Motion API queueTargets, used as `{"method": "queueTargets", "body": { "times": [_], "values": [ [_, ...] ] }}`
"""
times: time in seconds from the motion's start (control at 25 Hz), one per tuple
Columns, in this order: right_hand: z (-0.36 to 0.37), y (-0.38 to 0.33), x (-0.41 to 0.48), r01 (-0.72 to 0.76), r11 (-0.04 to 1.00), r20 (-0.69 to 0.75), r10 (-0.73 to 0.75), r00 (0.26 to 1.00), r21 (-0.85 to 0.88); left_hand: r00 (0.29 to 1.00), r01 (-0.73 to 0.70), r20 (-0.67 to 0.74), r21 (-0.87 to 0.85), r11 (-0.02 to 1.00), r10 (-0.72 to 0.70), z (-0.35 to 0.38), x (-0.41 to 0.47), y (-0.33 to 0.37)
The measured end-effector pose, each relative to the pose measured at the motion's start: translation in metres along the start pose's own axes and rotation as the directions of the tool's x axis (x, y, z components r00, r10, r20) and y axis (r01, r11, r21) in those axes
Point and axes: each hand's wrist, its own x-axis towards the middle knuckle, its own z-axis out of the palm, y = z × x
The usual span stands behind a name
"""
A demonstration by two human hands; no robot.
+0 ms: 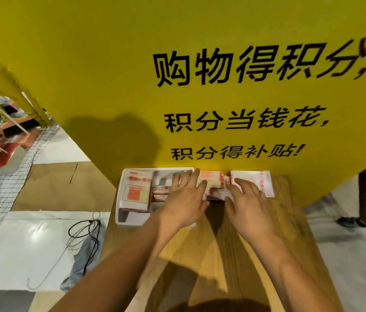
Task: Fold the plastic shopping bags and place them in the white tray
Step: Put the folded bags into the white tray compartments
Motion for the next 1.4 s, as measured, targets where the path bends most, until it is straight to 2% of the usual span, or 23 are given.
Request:
{"method": "queueTargets", "body": {
  "times": [0.16,0.28,0.36,0.44,0.64,0.76,0.88,1.0,1.08,1.16,1.2,1.28,1.32,1.4],
  "values": [
    [-0.006,0.045,0.003,-0.046,0.999,0.011,0.046,0.999,-0.016,0.998,-0.029,0.05,0.012,1.0,0.029,0.004,0.031,0.039],
    [-0.002,0.081,0.017,-0.065,0.997,0.035,0.066,0.997,-0.028,0.993,0.065,0.091,0.073,0.995,-0.071,0.01,0.056,0.053],
    [0.005,0.098,0.032,-0.083,0.996,0.111,0.084,0.99,-0.01,0.978,0.129,0.148,0.104,0.986,-0.144,0.015,0.066,0.052],
    [0.013,0.111,0.046,-0.085,0.996,0.219,0.082,0.972,0.007,0.97,0.103,0.207,0.116,0.988,-0.126,0.02,0.071,0.051],
    [0.02,0.123,0.062,-0.108,0.994,0.323,0.098,0.942,0.014,0.99,0.058,0.125,0.013,0.998,-0.059,0.031,0.06,0.053],
    [0.017,0.123,0.058,-0.145,0.989,0.313,0.143,0.939,-0.017,0.995,0.068,0.075,-0.065,0.996,-0.063,0.036,0.063,0.052],
    [0.007,0.126,0.045,-0.254,0.945,0.324,0.179,0.929,0.205,0.998,0.041,0.043,-0.118,0.992,-0.036,0.037,0.067,0.053],
    [-0.008,0.132,0.031,-0.363,0.829,0.364,0.211,0.907,0.424,0.999,0.025,0.048,-0.124,0.992,-0.019,0.039,0.066,0.055],
    [-0.021,0.127,0.023,-0.407,0.71,0.367,0.221,0.904,0.574,1.0,0.002,-0.028,-0.2,0.98,-0.007,0.038,0.06,0.058],
    [-0.035,0.113,0.018,-0.413,0.549,0.357,0.211,0.91,0.727,0.989,-0.042,-0.149,-0.402,0.915,-0.02,0.03,0.051,0.062],
    [-0.041,0.103,0.016,-0.398,0.477,0.346,0.196,0.917,0.784,0.985,-0.048,-0.165,-0.54,0.84,-0.05,0.024,0.045,0.063],
    [-0.049,0.077,0.015,-0.379,0.351,0.339,0.171,0.925,0.856,0.986,-0.023,-0.117,-0.795,0.606,-0.116,0.011,0.031,0.06],
    [-0.05,0.063,0.015,-0.382,0.288,0.348,0.164,0.923,0.878,0.986,-0.005,-0.088,-0.869,0.495,-0.144,0.004,0.024,0.055],
    [-0.047,0.029,0.017,-0.401,0.173,0.38,0.141,0.914,0.9,0.967,0.045,-0.052,-0.929,0.368,-0.248,-0.006,0.009,0.038]
  ]
}}
